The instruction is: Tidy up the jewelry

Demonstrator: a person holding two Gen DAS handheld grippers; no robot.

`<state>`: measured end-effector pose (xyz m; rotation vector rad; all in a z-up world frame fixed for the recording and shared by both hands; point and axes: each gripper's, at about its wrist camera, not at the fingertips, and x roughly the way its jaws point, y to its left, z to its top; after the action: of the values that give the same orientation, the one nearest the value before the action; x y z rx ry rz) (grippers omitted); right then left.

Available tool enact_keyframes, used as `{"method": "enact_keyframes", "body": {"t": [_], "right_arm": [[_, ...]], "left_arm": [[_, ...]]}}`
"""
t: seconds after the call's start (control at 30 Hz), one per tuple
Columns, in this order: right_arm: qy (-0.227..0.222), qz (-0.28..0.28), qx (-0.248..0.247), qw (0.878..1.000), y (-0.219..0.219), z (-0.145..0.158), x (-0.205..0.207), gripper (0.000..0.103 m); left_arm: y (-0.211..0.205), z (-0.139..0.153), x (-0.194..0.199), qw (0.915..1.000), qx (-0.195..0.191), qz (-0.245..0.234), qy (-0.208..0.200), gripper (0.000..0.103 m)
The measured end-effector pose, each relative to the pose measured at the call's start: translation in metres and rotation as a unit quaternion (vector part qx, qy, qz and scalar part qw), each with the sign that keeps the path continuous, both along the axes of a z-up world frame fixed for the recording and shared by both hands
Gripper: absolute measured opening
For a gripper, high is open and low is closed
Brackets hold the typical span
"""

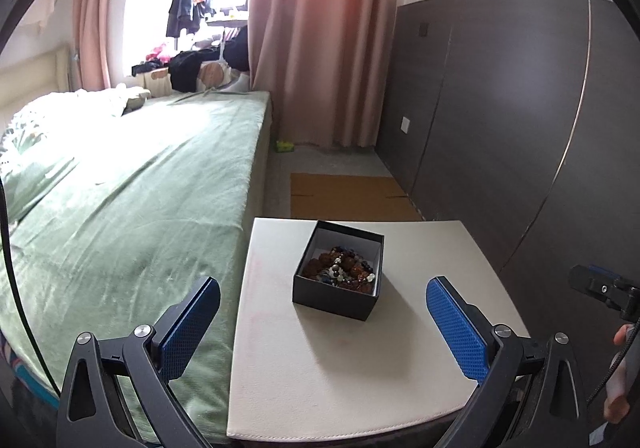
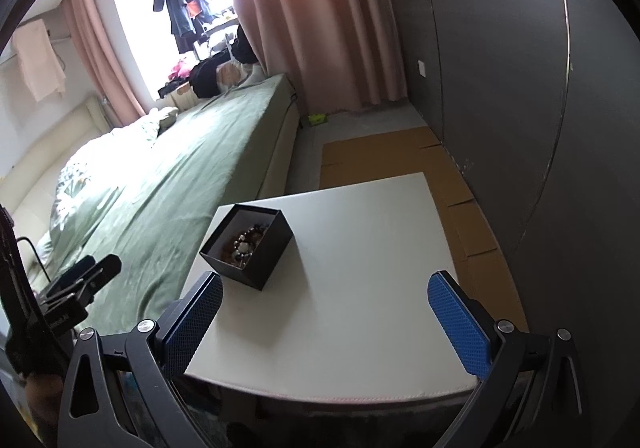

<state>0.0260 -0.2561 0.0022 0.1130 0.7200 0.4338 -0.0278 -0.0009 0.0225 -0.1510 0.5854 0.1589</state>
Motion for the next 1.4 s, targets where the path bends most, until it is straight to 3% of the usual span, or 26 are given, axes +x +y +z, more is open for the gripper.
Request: {"method": "enact_keyframes", "body": {"t": [1.4], "right_arm": [[0.008, 0.002, -0.013, 1.0, 0.007, -0.012, 0.005, 0.103]], "left_arm": [[0.0, 0.0, 0.001, 0.9998, -0.013, -0.014, 0.004, 0.103]]}}
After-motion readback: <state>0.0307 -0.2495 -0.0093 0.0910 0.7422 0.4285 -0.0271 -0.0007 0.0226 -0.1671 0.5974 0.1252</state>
